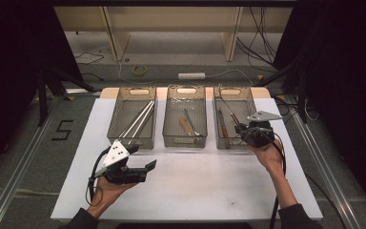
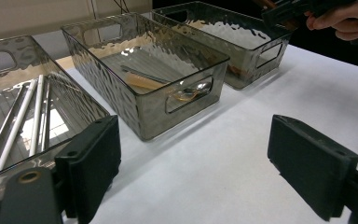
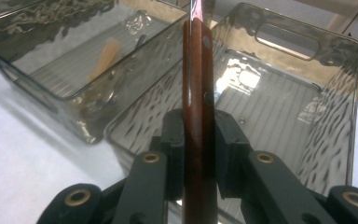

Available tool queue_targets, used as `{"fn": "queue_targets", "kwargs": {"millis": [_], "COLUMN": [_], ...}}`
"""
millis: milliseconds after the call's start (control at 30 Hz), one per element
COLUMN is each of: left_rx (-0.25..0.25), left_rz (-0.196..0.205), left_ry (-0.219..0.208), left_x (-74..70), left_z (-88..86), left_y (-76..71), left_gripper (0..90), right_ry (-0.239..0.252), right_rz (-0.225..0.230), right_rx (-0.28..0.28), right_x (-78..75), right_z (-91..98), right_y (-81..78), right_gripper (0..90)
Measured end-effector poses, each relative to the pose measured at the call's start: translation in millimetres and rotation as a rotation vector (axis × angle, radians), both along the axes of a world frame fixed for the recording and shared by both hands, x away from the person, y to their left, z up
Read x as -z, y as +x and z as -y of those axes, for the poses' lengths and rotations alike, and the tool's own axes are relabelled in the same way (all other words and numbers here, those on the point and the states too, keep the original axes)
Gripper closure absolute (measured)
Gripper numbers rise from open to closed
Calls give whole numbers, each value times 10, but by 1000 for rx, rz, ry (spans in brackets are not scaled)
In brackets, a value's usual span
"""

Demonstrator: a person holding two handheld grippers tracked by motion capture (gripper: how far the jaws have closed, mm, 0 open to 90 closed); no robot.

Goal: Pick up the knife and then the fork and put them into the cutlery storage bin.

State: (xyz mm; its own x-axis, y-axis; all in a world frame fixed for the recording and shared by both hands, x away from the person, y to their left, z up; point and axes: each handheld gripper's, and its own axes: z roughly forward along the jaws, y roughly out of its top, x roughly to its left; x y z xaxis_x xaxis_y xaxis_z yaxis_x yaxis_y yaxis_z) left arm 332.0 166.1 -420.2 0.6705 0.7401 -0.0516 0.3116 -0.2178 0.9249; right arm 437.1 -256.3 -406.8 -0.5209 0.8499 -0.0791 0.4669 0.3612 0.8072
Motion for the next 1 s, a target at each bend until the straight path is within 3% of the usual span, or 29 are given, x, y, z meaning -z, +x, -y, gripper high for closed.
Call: {"fn": "queue_targets", "kwargs": {"millis": [533,1000], "left_rx": [-2,-4], "left_rz": [0,0], "left_ry": [1,4], "left_x": [3,7], "left_z": [8,8], "left_y": [0,8], "left_gripper": [169,170], "right_ry": [49,72], "right_rz": [-53,-94], "right_rx": [88,119], "right_x": [17,94], "right_z": [98,63], "right_y": [214,352], "right_gripper": [768,767]}}
